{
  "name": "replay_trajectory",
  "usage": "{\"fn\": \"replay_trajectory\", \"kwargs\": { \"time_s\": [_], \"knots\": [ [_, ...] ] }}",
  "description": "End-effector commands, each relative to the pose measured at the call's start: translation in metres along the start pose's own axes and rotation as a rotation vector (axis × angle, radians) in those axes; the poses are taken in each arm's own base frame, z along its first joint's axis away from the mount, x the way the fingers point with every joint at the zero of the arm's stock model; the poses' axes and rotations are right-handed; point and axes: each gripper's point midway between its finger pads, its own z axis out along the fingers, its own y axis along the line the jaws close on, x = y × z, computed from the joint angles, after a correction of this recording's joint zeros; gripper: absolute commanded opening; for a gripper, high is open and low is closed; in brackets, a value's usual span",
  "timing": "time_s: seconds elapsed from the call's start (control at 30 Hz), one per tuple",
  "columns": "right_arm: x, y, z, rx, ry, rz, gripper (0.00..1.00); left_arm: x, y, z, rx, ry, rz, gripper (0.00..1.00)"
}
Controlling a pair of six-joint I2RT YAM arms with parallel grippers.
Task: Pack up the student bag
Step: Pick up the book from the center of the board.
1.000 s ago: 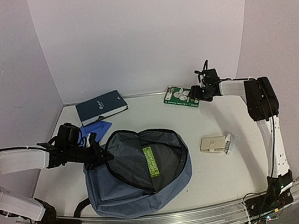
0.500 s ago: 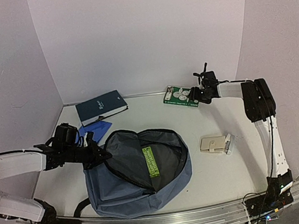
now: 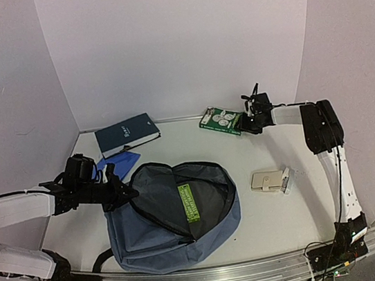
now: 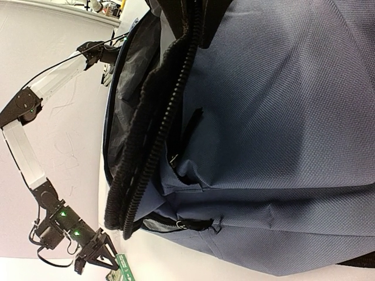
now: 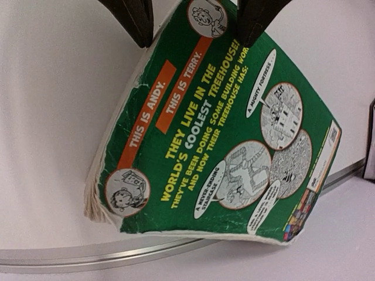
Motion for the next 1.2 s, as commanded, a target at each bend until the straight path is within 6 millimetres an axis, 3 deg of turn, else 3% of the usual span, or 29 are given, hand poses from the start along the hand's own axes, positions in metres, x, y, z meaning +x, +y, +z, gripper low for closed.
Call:
{"fn": "replay_trajectory", "kwargs": {
  "time_s": [0.0, 0.17, 0.23, 0.43, 0.53, 0.83, 1.17],
  "knots": [
    [0.026, 0.056, 0.0, -0.164, 0.07, -0.156, 0.44, -0.008, 0.001, -0.002, -0.005, -0.039, 0.022, 0.0],
    [0.045, 0.091, -0.012, -0.23, 0.106, -0.251, 0.43, -0.006, 0.003, -0.001, -0.009, -0.032, 0.019, 0.0],
    [0.043, 0.094, -0.019, -0.223, 0.101, -0.253, 0.44, -0.006, 0.004, -0.002, -0.011, -0.033, 0.018, 0.0],
    [-0.003, 0.056, -0.037, -0.052, -0.013, -0.086, 0.51, -0.006, 0.007, -0.002, -0.025, -0.037, 0.013, 0.0],
    [-0.021, 0.051, -0.04, -0.05, -0.05, -0.059, 0.58, -0.005, 0.009, -0.002, -0.031, -0.036, 0.011, 0.0],
    [-0.029, 0.058, -0.005, -0.106, -0.062, -0.059, 0.75, -0.005, 0.01, -0.002, -0.04, -0.033, 0.014, 0.0],
    [-0.032, 0.062, 0.028, -0.16, -0.068, -0.036, 0.77, -0.003, 0.01, -0.005, -0.04, -0.034, 0.013, 0.0]
  ]
}}
